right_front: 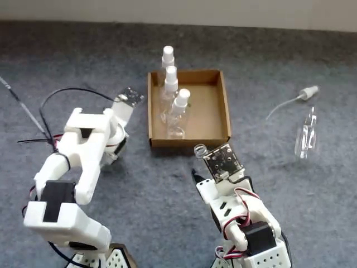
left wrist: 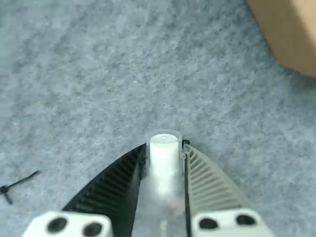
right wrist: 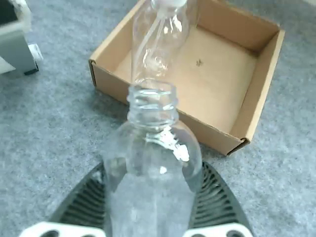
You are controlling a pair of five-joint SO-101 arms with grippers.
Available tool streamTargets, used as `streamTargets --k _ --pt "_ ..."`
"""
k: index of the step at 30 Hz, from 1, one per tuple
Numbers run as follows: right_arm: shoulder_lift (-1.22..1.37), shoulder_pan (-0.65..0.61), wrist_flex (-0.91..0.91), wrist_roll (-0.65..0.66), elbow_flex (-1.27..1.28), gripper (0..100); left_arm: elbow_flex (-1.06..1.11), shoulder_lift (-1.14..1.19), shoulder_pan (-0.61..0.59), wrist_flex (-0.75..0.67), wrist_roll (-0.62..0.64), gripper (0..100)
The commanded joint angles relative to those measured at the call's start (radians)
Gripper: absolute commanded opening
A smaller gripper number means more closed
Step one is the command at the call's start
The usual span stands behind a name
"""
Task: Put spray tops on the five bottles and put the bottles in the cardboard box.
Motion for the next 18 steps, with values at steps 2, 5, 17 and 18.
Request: streamTargets --k 2,5,17,18 --pt "-0.044 0.01 0.073 0.012 -0.008 0.4 -0.229 -0.259 -0.05 0.221 0.012 0" --pt "-0.041 0.01 0.12 0.012 -0.008 0.4 -0.38 -0.407 -0.031 0.321 0.02 0" --pt "-0.041 0.005 -0.269 -0.035 -0.104 0.4 -0.894 -0.621 0.309 0.542 0.328 0" --pt "-0.041 0.005 -0.303 -0.069 -0.104 0.4 -0.929 -0.624 0.331 0.54 0.345 0"
